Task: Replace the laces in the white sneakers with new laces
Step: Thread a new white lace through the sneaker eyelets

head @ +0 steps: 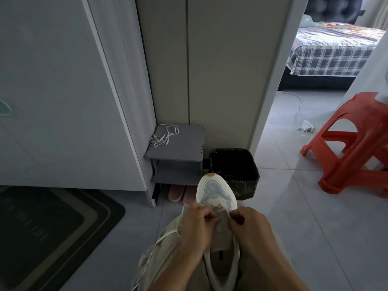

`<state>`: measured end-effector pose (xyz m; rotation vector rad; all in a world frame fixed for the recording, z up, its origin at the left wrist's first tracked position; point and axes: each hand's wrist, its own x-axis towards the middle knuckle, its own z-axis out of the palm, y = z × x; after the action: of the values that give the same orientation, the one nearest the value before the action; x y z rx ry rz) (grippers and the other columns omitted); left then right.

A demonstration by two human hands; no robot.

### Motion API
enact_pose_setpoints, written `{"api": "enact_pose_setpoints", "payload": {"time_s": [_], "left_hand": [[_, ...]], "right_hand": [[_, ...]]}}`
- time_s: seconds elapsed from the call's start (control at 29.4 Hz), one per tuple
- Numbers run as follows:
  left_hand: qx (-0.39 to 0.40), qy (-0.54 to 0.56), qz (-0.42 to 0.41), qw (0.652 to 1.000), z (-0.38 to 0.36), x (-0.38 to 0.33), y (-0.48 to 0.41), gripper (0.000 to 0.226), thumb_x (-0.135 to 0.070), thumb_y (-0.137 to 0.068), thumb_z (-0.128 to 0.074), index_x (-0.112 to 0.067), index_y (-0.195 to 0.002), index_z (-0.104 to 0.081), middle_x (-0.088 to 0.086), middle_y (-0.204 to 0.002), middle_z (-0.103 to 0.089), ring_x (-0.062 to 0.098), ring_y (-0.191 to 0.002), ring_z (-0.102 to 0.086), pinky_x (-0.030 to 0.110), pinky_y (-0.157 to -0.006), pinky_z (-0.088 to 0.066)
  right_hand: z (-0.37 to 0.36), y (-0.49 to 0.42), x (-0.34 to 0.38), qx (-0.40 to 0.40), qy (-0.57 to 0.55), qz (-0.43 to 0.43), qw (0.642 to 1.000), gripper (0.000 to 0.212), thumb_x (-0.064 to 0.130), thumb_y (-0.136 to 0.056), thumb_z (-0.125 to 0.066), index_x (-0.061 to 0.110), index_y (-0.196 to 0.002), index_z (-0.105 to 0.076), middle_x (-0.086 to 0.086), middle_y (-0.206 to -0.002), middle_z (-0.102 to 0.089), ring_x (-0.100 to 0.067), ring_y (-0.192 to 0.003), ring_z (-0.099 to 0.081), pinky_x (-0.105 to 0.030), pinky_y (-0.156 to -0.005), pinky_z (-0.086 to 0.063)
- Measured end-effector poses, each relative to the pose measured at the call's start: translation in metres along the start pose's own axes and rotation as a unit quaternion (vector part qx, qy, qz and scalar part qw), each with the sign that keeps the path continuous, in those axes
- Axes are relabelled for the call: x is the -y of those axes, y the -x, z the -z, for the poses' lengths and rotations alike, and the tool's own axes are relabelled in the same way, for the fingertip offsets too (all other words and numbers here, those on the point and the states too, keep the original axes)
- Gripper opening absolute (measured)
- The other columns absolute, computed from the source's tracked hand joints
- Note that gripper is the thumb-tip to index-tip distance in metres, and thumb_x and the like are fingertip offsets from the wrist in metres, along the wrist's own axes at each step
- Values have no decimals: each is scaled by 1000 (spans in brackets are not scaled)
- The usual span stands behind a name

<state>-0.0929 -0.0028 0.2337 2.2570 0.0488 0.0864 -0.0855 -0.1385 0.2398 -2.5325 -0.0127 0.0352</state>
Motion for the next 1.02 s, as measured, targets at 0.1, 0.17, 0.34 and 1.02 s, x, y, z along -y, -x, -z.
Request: {"api": "enact_pose_setpoints", "payload": {"time_s": [0.1,0.17,0.34,1.02], "left_hand": [[-15,-5,-1,1000,-7,0,-1,11,-29,-84,-65,-21,-90,-70,-23,-85,-33,-9,-79,-40,-3,-69,-31],[-28,5,4,1000,-11,-2,-2,13,-29,-84,-66,-19,-92,-71,-22,-86,-32,-6,-83,-42,-2,-70,-31],[-70,-33,-30,997,-15,-9,1,10,-31,-78,-71,-23,-84,-73,-20,-81,-37,5,-84,-45,13,-74,-32],[-87,-58,-124,987,-29,6,-12,6,-23,-78,-69,-20,-79,-75,-15,-75,-39,9,-81,-41,12,-70,-28]], "right_hand": [[1,4,-3,-19,-82,-3,996,10,30,-84,-63,26,-89,-71,9,-84,-65,-8,-79,-58,-13,-67,-41],[-1,6,-6,-20,-108,-10,994,10,30,-84,-64,29,-91,-71,11,-84,-65,-7,-82,-60,-11,-69,-40],[-5,8,-10,-27,-122,-14,992,15,32,-85,-63,31,-98,-70,13,-88,-65,-5,-84,-58,-10,-74,-41],[8,-3,-11,18,-202,-37,979,9,16,-87,-60,22,-80,-63,8,-78,-64,-7,-74,-60,-11,-65,-45]]}}
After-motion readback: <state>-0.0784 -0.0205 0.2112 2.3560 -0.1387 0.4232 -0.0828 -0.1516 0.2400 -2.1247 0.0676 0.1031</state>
